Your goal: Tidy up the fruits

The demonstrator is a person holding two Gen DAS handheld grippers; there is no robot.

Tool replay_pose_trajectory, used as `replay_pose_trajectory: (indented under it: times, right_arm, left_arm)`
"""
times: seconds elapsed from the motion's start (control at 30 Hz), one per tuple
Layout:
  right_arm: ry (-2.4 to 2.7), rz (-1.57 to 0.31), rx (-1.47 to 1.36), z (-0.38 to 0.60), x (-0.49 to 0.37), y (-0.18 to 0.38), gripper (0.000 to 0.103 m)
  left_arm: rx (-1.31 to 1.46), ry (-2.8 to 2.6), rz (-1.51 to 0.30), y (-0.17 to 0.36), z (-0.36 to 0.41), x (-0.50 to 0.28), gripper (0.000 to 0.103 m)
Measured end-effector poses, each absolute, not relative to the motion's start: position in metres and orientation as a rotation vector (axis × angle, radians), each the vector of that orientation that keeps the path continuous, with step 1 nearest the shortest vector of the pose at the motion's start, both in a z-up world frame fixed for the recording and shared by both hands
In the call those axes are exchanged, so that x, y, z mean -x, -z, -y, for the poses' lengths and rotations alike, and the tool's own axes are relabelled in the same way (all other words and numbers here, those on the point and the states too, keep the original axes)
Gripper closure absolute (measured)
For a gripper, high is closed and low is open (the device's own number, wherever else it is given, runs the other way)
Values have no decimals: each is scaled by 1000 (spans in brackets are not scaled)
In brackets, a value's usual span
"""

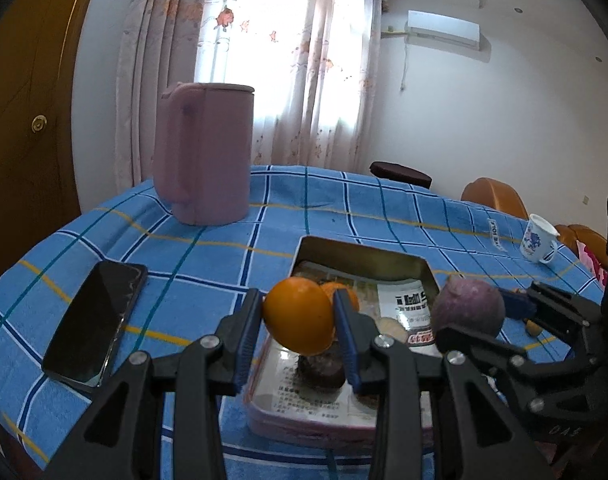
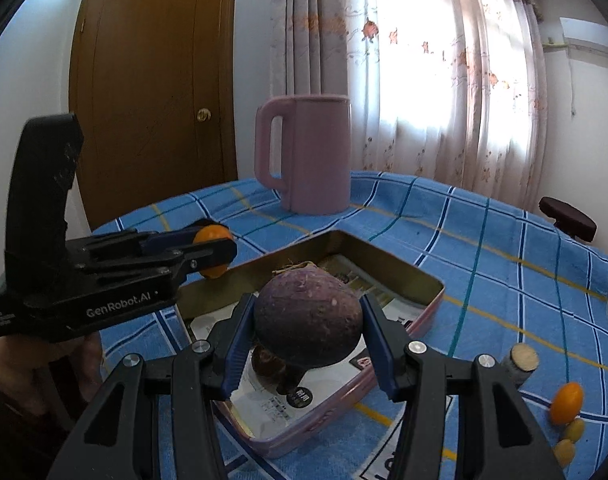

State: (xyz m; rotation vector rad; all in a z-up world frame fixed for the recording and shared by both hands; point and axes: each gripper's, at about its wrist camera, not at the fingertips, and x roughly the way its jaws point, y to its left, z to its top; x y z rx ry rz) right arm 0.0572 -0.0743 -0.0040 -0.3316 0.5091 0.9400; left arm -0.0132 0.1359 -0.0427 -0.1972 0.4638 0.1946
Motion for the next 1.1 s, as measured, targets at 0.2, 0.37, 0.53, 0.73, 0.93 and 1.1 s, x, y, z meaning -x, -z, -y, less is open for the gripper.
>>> replay_pose_trajectory:
  times: [0.2,0.37,0.53,0.73,0.93,1.1]
  right_arm:
    - [-933,-542,370,68,-56,11,45]
    - [-911,-506,350,82,-52,1,38]
    - [-853,-484,283,115,-60,-10,38]
    - [-780,-474,233,159,-70,-17,37]
    - [-649,-504,213,218,-83,-13,37]
    - [-511,-525,155,272,-104,-18,37]
  left_arm:
    - [204,-198,-471,46,-136,12,61]
    - [195,-222,-444,42,-133,18,35]
    - [216,-243,-417,39,-139,22,24]
    - [211,-210,-420,40,-129,20,21]
    - [183,-145,-426,36,-100,12,15]
    - [110,-69,-428,29,-58,0,9]
